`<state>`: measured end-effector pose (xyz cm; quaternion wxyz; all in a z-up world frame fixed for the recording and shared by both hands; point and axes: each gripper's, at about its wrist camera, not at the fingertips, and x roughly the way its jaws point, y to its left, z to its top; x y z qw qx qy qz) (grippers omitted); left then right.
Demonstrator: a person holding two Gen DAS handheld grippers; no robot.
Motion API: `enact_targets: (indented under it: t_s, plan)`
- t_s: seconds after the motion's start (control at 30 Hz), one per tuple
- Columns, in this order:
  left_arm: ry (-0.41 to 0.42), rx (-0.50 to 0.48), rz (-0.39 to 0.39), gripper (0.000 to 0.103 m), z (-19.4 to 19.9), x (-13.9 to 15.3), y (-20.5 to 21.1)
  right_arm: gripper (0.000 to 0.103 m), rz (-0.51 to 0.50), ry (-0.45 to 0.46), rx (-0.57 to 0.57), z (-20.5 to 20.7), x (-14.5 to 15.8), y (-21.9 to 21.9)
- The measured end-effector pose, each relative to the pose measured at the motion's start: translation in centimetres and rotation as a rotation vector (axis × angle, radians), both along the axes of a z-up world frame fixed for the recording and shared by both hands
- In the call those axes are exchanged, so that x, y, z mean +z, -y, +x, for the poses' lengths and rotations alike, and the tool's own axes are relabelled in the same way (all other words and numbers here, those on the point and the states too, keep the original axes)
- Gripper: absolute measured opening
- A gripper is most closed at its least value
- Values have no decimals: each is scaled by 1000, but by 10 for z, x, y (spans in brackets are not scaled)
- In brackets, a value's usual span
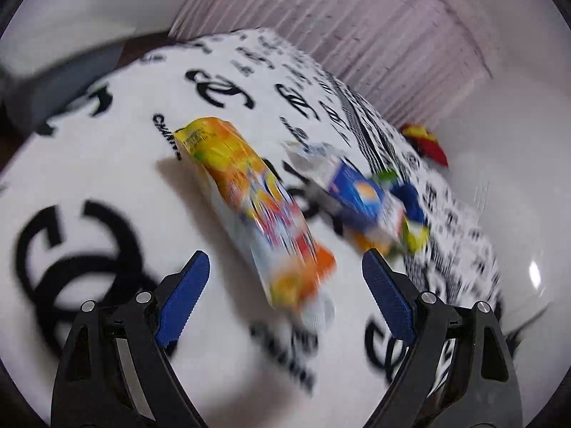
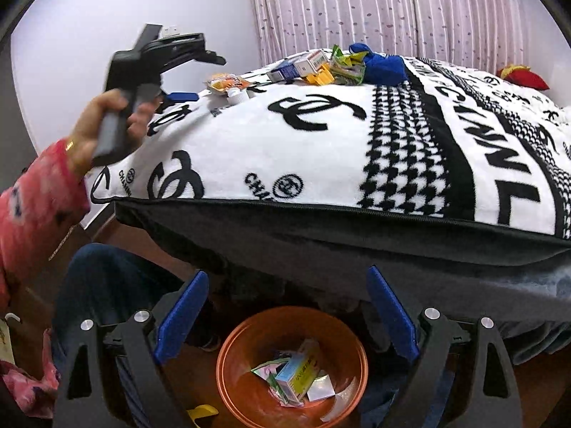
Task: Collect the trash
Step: 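Grasp the orange juice pouch with the left tool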
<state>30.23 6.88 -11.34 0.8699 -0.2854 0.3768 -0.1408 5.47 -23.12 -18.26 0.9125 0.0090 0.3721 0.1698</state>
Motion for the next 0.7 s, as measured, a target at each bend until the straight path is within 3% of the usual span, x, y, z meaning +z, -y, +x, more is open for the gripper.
enact_targets:
  t_s: [0.1,0.13,0.17,0.27,0.47,0.7]
  plan:
    - [-46,29,-83,82,29,-11,-8,89,7,-19,-5,7,-6,1]
    - [-67,36,-108,71,38,-16,-10,89,9,-27,-8,10,-9,0]
    - [-81,36,-113,54,43,-18,-11,88,12,-33,-8,11,-11,0]
    - [-95,20,-95,41,49,-20,-8,88,22,-49,-7,16,-16,-1]
    - [14,-1,-51,36,26,4,-11,89,26,-35,0,17,-10,-7]
    - [130,-20,-34,35,-7,55,-19,88,13,2,18,11,6,-21]
